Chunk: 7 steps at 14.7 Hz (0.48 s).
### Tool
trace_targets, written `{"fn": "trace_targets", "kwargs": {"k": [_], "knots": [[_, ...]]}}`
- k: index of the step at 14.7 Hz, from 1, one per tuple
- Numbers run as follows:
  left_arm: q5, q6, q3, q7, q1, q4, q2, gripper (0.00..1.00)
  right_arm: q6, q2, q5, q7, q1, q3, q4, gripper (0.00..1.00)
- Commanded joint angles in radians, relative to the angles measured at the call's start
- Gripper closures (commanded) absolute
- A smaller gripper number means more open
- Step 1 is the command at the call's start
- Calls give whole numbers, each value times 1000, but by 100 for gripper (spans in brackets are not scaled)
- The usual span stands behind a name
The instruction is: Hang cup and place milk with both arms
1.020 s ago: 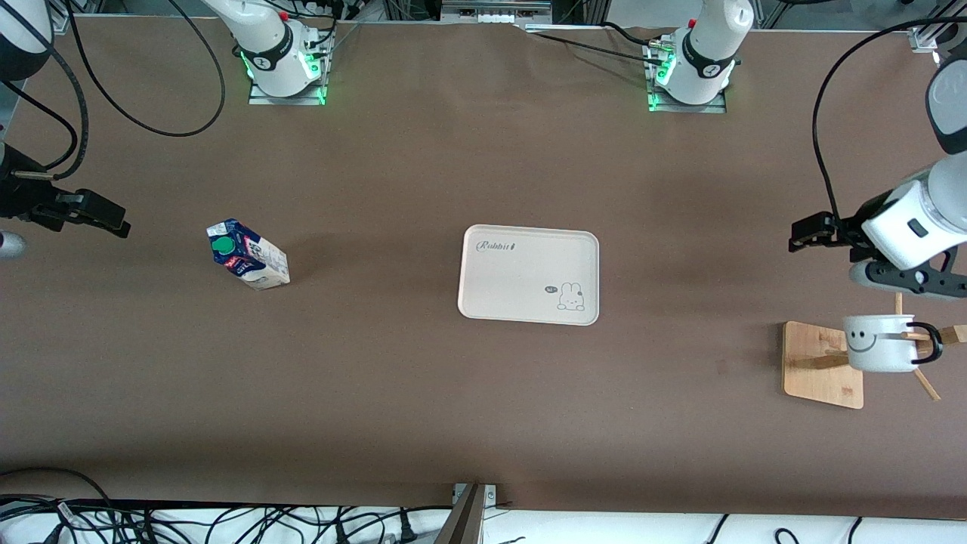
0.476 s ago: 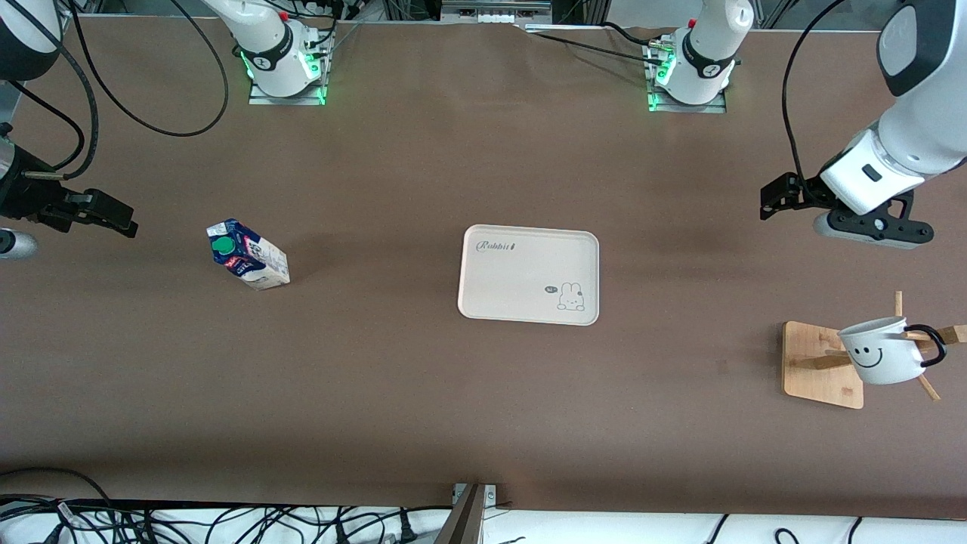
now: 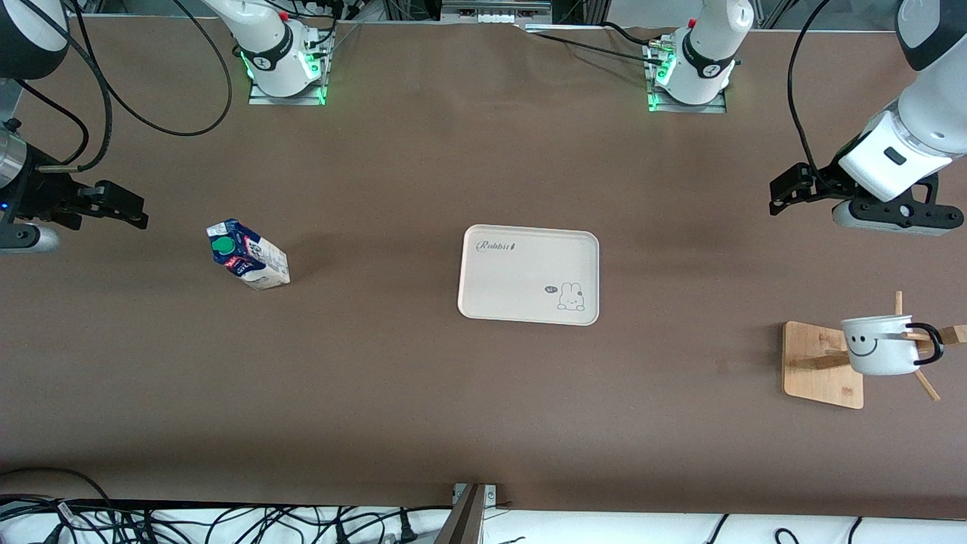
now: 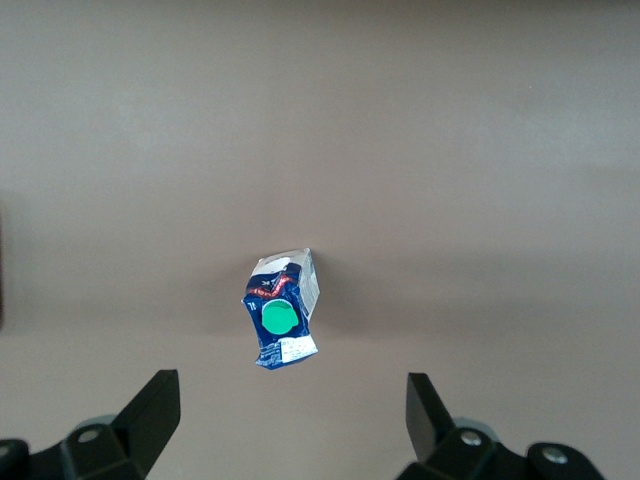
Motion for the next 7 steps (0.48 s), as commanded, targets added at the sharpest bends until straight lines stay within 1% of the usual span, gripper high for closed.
{"fn": "trace_targets", "kwargs": {"k": [1, 5, 7], "knots": [[23, -23, -4, -17, 10, 22, 2, 0, -6, -14, 8, -54, 0, -7, -12, 0], [21, -24, 3, -16, 14, 31, -2, 0, -8, -11, 6, -46, 0, -8, 5, 0], [9, -26, 6, -12, 44, 53, 3, 0, -14, -11, -3, -42, -2, -10, 5, 0]]}}
